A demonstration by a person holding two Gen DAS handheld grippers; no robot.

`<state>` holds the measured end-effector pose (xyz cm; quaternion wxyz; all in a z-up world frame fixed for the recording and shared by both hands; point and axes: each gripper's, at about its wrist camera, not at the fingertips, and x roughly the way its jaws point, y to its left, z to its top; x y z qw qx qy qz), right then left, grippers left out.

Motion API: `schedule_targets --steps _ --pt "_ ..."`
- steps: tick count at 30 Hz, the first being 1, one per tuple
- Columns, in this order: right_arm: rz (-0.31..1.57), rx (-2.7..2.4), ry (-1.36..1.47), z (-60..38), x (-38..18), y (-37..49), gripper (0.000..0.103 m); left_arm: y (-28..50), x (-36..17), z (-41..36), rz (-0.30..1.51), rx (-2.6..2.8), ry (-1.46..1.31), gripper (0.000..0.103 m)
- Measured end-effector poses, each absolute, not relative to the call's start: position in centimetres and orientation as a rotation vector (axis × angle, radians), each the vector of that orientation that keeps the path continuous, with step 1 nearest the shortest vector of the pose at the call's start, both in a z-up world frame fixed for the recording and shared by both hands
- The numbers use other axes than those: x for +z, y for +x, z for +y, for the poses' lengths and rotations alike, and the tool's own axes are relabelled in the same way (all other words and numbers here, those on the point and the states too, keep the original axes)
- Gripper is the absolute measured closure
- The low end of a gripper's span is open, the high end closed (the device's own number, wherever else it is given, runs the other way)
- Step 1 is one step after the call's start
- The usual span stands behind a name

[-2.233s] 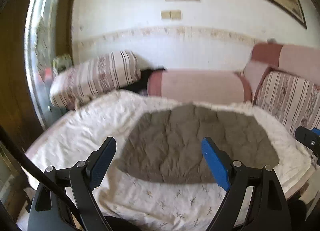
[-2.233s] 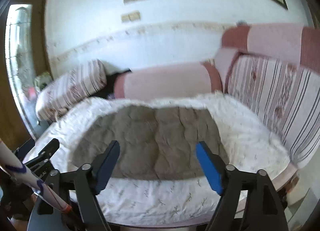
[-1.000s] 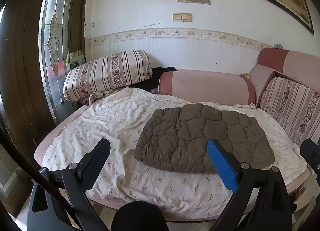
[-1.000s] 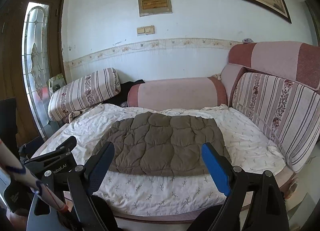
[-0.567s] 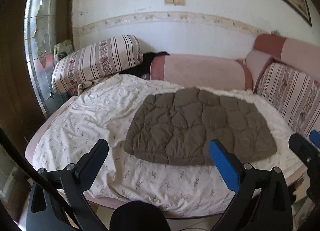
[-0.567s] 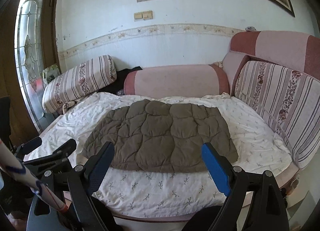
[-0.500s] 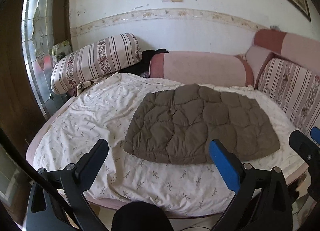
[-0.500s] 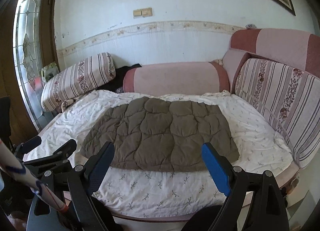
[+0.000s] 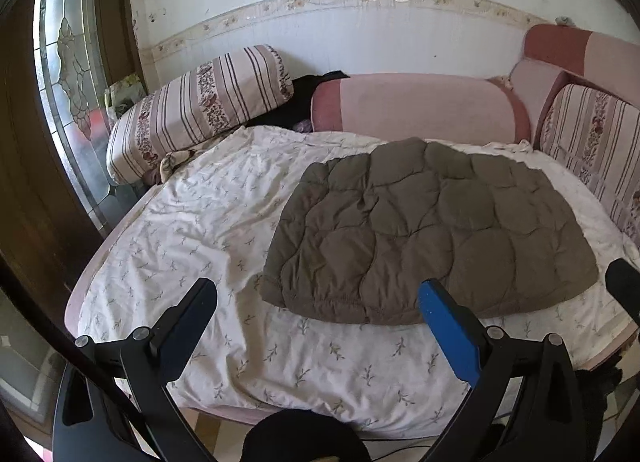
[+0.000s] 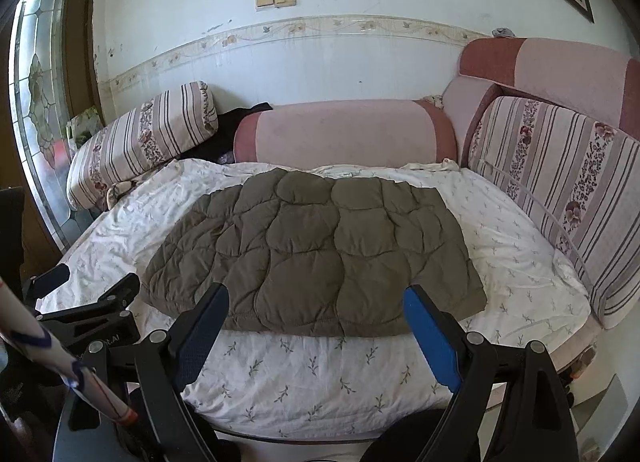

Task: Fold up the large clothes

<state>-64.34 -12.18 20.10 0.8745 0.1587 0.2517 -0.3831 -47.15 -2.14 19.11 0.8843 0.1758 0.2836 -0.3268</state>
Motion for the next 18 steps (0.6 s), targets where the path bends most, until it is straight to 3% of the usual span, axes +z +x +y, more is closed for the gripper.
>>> schedule_targets --steps 18 --pt "0.562 -0.806 0.313 -11.3 19.6 -63.2 0.011 -46.6 18.6 -1.6 0.597 -0.682 0.362 0.002"
